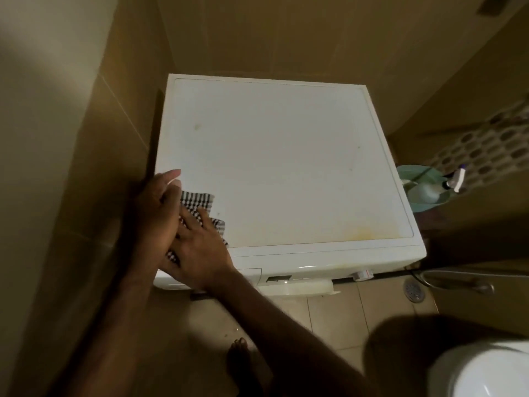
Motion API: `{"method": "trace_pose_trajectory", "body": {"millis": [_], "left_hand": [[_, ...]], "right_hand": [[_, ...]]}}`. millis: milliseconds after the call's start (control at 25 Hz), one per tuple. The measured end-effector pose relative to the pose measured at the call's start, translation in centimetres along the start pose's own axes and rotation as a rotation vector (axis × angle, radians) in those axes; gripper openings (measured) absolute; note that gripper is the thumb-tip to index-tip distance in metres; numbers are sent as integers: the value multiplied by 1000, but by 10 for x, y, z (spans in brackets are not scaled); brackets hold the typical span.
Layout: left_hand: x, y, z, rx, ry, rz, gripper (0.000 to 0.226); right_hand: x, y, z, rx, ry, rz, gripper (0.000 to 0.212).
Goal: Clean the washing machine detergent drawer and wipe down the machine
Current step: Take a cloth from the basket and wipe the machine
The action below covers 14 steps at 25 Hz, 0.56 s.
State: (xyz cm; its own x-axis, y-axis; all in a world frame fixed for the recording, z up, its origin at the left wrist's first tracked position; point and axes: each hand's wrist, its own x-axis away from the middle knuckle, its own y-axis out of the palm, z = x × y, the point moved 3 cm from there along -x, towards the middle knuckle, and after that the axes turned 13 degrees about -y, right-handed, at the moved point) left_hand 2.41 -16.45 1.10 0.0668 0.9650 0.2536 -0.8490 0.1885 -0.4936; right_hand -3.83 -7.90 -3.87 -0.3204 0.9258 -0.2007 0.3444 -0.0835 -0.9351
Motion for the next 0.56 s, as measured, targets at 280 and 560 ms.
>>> {"method": "trace_pose_trajectory", "body": {"millis": [280, 560], "left_hand": [[62, 112, 45, -246, 413, -211, 26], [110, 208, 68, -341, 587, -365, 27]], "right_hand": [[166, -72, 116, 155, 518, 22, 58], [283, -135, 213, 206, 877, 130, 60]]}}
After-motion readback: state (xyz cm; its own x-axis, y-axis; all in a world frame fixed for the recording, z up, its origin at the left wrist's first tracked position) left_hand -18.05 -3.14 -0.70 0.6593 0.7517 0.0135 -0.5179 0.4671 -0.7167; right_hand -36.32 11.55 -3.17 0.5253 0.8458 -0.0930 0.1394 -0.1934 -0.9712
